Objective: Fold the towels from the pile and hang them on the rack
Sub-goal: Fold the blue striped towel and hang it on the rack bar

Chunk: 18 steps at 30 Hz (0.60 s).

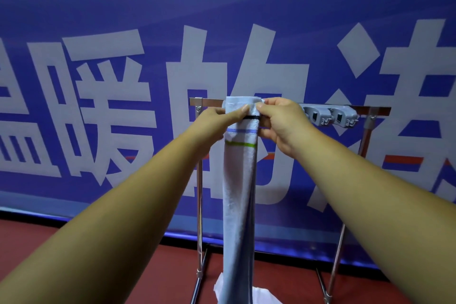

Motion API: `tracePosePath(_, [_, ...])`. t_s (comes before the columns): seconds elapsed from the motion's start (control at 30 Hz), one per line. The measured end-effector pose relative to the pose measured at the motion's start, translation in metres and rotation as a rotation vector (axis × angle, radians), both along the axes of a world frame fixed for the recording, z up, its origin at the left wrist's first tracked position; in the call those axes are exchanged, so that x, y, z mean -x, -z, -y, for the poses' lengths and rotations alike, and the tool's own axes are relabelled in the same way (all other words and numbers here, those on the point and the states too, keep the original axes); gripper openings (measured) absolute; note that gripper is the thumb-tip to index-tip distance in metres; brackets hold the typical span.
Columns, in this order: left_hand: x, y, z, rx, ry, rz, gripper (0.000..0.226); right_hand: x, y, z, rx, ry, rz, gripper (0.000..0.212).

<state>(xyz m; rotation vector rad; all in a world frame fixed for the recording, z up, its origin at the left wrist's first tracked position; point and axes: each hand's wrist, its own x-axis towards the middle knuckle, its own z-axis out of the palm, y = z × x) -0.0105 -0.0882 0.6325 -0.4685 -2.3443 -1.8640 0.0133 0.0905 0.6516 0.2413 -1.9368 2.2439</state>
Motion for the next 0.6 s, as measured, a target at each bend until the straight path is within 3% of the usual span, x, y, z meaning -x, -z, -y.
tracePosePath(0.13, [-0.006,0.015,0.004,-0.025,0.148,0.146,0.046,0.002,-0.007,-0.004,0.067,-0.010,-0.006,0.019])
tracePosePath(0.37, [-0.016,0.011,-0.005,-0.175,0.281,0.126,0.034,0.009,-0.008,-0.008,0.177,0.035,-0.012,0.027])
tracePosePath(0.53, [-0.008,-0.007,-0.012,-0.269,0.217,0.089,0.033,0.004,0.022,-0.012,0.091,-0.251,0.267,0.091])
tracePosePath(0.6, [-0.003,-0.011,-0.012,-0.287,0.165,0.078,0.030,-0.002,0.036,-0.014,0.056,-0.373,0.299,0.105])
